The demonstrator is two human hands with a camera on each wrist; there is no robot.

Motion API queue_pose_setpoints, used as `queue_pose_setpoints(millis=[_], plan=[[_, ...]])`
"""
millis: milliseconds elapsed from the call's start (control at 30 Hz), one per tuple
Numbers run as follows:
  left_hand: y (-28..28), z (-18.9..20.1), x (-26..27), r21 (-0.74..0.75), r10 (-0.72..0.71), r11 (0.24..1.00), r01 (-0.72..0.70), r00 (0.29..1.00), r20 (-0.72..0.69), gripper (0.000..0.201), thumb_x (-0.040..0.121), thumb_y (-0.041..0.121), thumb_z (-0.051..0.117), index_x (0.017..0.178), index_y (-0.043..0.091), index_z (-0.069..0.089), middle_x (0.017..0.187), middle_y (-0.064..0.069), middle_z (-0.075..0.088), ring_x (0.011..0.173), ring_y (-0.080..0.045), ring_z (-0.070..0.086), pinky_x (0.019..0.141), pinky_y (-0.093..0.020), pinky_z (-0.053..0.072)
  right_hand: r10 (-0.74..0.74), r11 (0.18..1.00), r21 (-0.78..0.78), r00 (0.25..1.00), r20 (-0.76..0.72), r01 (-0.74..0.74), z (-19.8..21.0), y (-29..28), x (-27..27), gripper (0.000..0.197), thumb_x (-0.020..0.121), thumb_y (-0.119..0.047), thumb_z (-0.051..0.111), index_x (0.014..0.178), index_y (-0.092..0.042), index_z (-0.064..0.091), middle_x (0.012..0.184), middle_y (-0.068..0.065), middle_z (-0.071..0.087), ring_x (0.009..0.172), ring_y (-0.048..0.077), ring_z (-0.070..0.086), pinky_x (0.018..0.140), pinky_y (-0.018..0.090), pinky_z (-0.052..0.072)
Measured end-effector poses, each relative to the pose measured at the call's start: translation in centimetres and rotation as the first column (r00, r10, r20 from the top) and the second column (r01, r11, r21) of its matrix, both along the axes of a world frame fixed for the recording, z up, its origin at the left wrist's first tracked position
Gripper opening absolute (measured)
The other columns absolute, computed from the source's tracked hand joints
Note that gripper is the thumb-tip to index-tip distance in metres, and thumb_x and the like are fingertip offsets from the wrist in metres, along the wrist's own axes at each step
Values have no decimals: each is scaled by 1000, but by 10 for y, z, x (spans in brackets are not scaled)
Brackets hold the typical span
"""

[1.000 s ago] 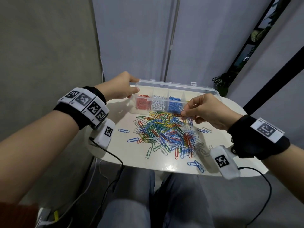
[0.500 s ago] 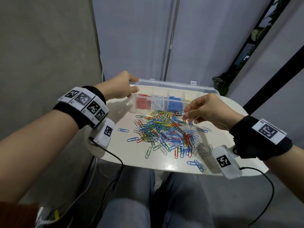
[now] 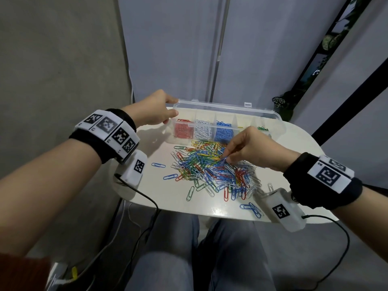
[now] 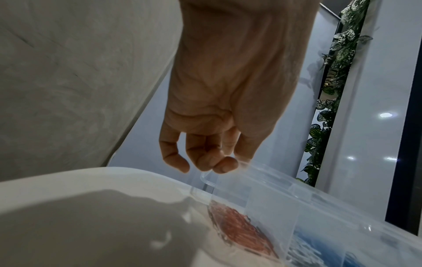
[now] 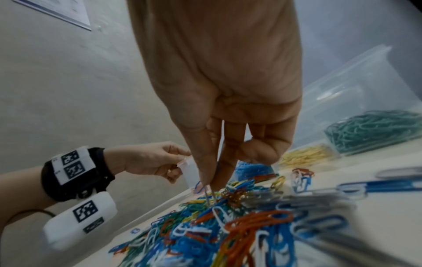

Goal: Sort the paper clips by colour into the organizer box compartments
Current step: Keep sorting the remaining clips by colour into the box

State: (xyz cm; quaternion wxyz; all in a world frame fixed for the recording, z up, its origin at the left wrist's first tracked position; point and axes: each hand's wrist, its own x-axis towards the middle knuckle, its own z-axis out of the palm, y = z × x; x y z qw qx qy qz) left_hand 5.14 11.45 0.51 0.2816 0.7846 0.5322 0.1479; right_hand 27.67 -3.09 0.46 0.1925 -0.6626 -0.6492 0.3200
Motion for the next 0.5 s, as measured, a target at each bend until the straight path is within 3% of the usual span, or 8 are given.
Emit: queue_pose_setpoints(millis=[233, 400, 500], plan=[[0, 0, 0, -3, -3, 1000, 3, 1000, -5, 51, 96, 24, 59, 144, 16, 44, 60, -2, 58, 48, -12, 44, 52, -26, 36, 49, 999, -31, 985, 164, -44, -6, 5, -6, 20, 68, 0, 83, 84, -10, 76, 58, -7, 62, 42, -4, 49, 47, 11, 39], [-1, 0, 0, -4, -4, 1000, 4, 1000, 1, 51, 96, 22, 59, 144, 16, 45, 60, -3, 58, 48, -11, 44, 51, -25, 36, 60, 998, -26, 967, 248, -55, -9, 5, -8, 23, 67, -5, 84, 86, -16, 78, 72, 0, 71, 62, 14, 60, 64, 27, 51], [-1, 1, 1, -4, 0, 1000, 0, 1000, 6, 51, 96, 22, 59, 144, 16, 45, 60, -3, 57, 47, -11, 43, 51, -25, 36, 68, 998, -11, 958, 280, -68, -11, 6, -9, 15, 69, -4, 82, 80, -13, 78, 70, 1, 71, 62, 15, 62, 64, 29, 52]])
